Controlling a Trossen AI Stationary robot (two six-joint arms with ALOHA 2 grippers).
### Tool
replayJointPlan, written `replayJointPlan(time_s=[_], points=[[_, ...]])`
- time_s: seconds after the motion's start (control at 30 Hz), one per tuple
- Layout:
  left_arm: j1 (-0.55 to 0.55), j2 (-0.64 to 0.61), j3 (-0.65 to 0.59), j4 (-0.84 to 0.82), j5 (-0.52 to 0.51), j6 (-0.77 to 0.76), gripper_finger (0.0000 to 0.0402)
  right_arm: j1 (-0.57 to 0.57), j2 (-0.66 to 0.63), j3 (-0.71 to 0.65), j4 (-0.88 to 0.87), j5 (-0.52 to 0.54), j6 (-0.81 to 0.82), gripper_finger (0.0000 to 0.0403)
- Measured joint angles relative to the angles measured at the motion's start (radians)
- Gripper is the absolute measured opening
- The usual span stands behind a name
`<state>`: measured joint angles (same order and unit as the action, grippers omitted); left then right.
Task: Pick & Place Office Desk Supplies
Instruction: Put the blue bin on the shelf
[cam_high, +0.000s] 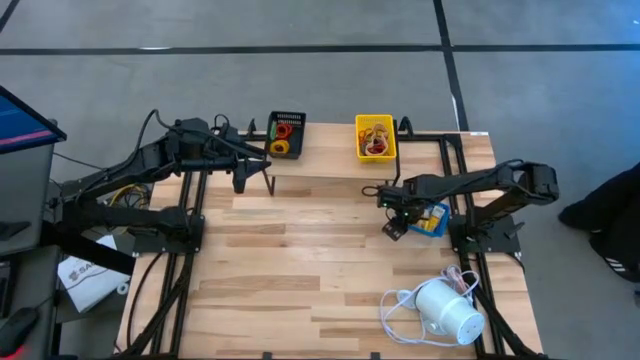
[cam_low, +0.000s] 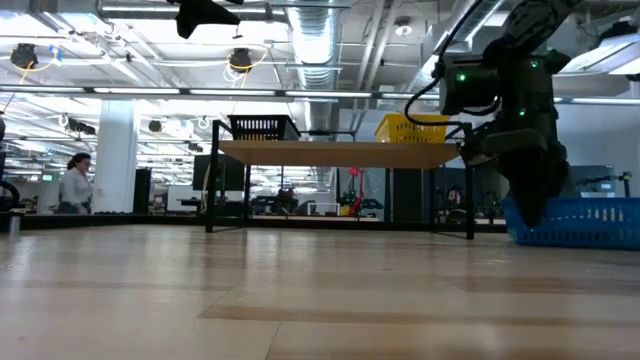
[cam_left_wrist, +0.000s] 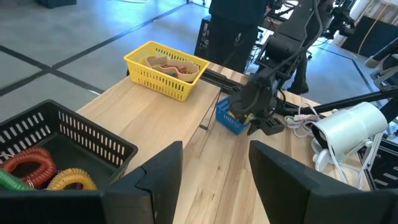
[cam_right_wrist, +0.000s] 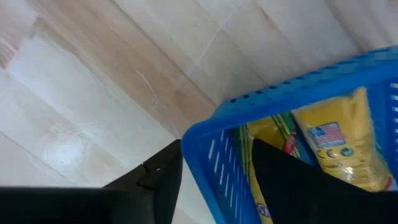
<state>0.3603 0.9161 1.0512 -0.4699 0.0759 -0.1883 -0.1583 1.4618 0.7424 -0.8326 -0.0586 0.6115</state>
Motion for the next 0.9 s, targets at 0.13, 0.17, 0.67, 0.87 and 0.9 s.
replayJointPlan(time_s=[0.13, 0.17, 0.67, 0.87, 0.9], points=[[0.0, 0.0, 0.0, 0.001, 0.0, 0.0, 0.0182, 0.007, 0.056, 0.003, 0.003, -0.022, -0.01, 0.016], [0.0, 0.0, 0.0, 0.001, 0.0, 0.0, 0.0182, 0.012, 0.068, 0.006, -0.001, -0.024, -0.01, 0.0148], [0.0, 0.0, 0.0, 0.0, 0.0, -0.003, 0.0182, 0.068, 0.125, 0.291, -0.328, 0.024, -0.104, 0.0003], [0.0, 0.0, 0.0, -0.001, 0.0, -0.003, 0.0182, 0.092, 0.123, 0.448, -0.48, 0.039, -0.091, 0.0002], [0.0, 0.0, 0.0, -0.001, 0.0, -0.003, 0.0182, 0.101, 0.123, 0.478, -0.511, 0.042, -0.083, 0.0001]])
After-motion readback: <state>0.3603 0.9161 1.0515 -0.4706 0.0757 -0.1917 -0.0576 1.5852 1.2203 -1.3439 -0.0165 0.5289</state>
